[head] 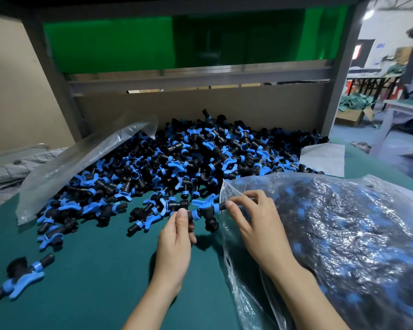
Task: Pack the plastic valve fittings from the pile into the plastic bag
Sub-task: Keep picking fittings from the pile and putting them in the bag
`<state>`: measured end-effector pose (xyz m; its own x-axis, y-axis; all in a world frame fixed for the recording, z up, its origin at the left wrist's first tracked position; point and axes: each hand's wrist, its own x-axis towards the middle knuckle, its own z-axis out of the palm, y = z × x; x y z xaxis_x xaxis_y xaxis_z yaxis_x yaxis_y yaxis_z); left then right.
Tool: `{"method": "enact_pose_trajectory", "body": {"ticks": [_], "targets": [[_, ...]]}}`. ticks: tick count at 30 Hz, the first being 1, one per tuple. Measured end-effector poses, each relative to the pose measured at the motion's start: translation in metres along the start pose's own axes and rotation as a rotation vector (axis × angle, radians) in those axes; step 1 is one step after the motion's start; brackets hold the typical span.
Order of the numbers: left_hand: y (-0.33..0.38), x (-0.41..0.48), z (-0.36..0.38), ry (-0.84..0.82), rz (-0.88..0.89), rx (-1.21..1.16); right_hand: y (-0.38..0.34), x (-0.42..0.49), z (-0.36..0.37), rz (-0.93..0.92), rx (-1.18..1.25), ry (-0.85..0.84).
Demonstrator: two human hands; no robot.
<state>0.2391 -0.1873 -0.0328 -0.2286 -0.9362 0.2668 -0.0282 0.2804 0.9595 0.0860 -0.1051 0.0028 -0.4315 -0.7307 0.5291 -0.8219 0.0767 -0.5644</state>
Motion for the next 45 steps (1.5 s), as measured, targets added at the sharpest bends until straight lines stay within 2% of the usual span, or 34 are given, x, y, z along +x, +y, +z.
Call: {"method": "enact_pose_trajectory", "body": {"ticks": [27, 36, 39, 41, 45], "targets": [[0.002, -0.002, -0.001, -0.017, -0.098, 0.092, 0.002, 0.001, 0.002, 0.064, 0.014, -0.033], [0.010, 0.001, -0.003, -0.010, -0.059, -0.182, 0.003, 0.002, -0.002, 0.118, 0.147, -0.009], [0.019, -0.004, -0.007, -0.022, -0.061, -0.281, -0.002, 0.005, -0.011, 0.148, 0.283, 0.073], [0.021, -0.016, -0.010, -0.080, -0.060, -0.274, -0.009, 0.008, -0.017, 0.131, 0.341, 0.129], [0.026, -0.037, -0.004, -0.168, -0.068, -0.245, -0.023, 0.012, -0.027, 0.040, 0.337, 0.127]]}}
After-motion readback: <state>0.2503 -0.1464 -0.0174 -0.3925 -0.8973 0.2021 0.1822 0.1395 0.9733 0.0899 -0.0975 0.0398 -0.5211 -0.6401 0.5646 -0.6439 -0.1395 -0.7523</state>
